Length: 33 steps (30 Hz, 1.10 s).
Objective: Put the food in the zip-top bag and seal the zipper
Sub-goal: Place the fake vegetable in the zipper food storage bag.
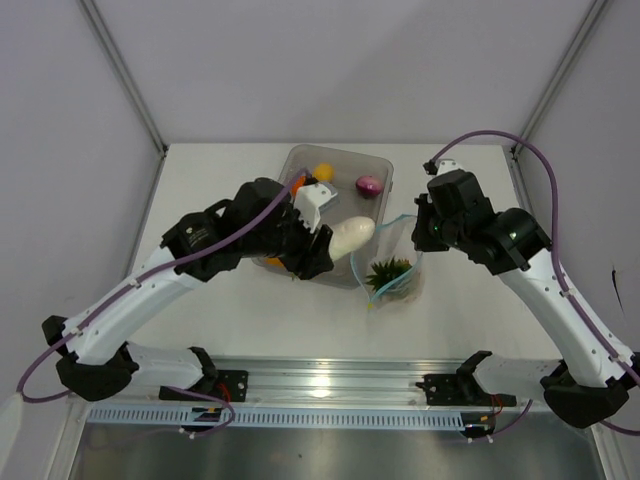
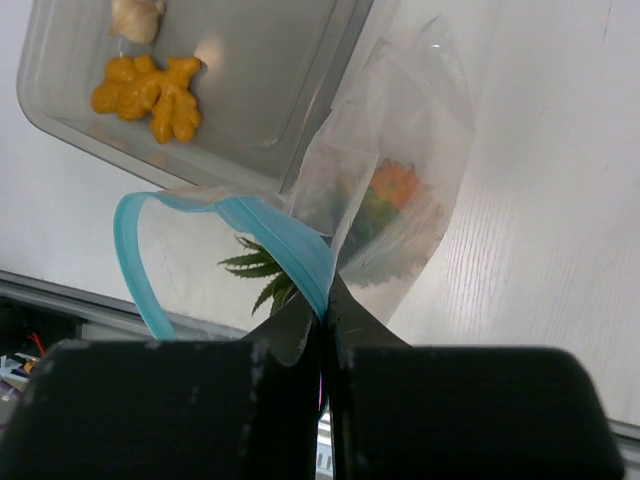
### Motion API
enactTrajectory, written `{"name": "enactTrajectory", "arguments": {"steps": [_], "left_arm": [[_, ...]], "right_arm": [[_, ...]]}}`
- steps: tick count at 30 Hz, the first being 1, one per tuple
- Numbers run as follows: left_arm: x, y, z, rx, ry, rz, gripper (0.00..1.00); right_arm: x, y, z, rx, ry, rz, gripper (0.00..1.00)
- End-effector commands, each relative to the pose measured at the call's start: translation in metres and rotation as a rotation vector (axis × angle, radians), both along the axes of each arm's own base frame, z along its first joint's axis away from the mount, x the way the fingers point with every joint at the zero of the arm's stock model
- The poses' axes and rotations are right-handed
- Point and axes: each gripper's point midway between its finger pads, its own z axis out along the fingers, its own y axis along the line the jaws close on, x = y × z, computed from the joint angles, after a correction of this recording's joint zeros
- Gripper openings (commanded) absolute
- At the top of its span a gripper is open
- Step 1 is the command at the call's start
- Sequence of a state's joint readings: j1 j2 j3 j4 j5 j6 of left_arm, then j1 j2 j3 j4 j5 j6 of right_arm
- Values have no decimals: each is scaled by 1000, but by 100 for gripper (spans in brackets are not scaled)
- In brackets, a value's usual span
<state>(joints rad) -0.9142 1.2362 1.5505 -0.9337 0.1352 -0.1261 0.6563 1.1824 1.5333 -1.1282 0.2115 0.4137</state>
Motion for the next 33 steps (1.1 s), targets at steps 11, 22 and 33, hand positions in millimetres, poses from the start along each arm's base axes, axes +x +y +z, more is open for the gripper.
{"name": "enactTrajectory", "arguments": {"steps": [11, 22, 33], "left_arm": [[-31, -45, -24, 24, 392, -45, 1], [-46, -87, -19, -113, 802, -27, 1], [-12, -81, -10, -281, 948, 272, 1]], "right_arm": [[3, 25, 45, -6, -219, 73, 0], [-19, 32, 43, -63, -268, 147, 0], [-27, 38, 36, -60, -305, 166, 0]]}}
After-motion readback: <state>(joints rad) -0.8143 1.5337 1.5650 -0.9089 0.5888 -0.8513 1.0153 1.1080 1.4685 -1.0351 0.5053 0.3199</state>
